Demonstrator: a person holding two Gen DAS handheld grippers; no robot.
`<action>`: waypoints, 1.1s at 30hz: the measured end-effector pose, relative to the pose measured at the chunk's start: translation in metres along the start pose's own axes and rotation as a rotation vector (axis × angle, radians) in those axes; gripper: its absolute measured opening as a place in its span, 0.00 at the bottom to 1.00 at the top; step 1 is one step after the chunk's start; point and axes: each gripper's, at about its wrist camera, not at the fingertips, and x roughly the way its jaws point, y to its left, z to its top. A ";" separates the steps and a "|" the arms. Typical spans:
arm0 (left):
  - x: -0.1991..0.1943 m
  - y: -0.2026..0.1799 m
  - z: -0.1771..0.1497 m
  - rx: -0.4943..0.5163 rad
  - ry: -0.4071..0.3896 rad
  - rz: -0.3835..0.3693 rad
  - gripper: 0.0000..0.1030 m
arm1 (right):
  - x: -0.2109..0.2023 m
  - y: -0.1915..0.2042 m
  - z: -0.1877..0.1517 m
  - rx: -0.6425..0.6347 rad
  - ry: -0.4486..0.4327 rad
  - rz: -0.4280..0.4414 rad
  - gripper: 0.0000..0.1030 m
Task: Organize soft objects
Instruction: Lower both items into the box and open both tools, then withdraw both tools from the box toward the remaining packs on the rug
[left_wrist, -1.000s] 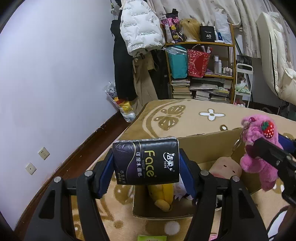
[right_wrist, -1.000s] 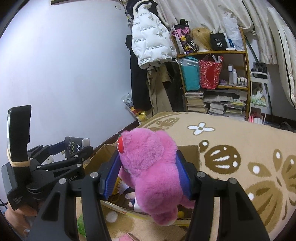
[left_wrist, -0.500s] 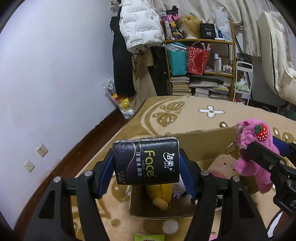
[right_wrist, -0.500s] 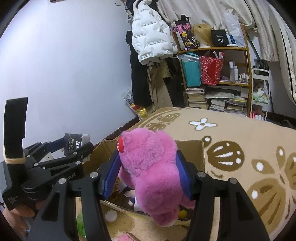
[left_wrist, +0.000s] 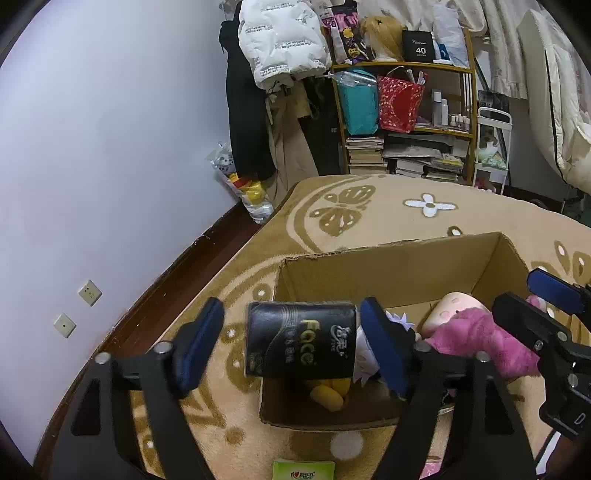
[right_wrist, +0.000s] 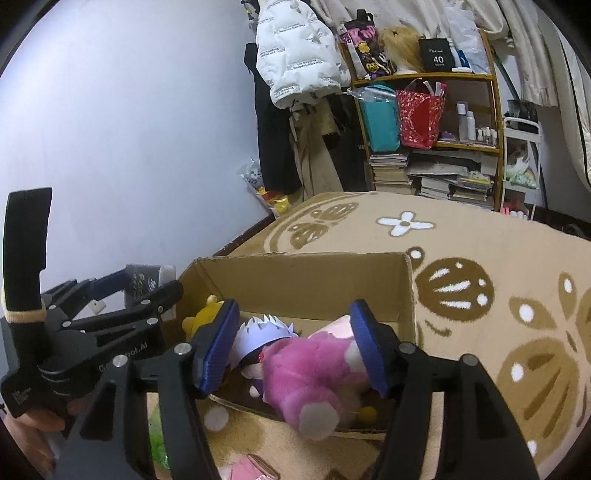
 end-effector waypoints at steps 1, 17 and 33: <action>-0.001 -0.001 0.000 0.004 -0.003 0.004 0.76 | -0.001 0.000 0.000 0.003 0.001 0.000 0.69; -0.010 0.002 0.001 0.035 -0.012 0.062 0.99 | -0.013 -0.003 0.004 0.030 -0.018 -0.032 0.89; -0.030 0.012 -0.006 0.023 0.004 0.053 1.00 | -0.027 0.005 -0.005 0.030 0.004 -0.067 0.99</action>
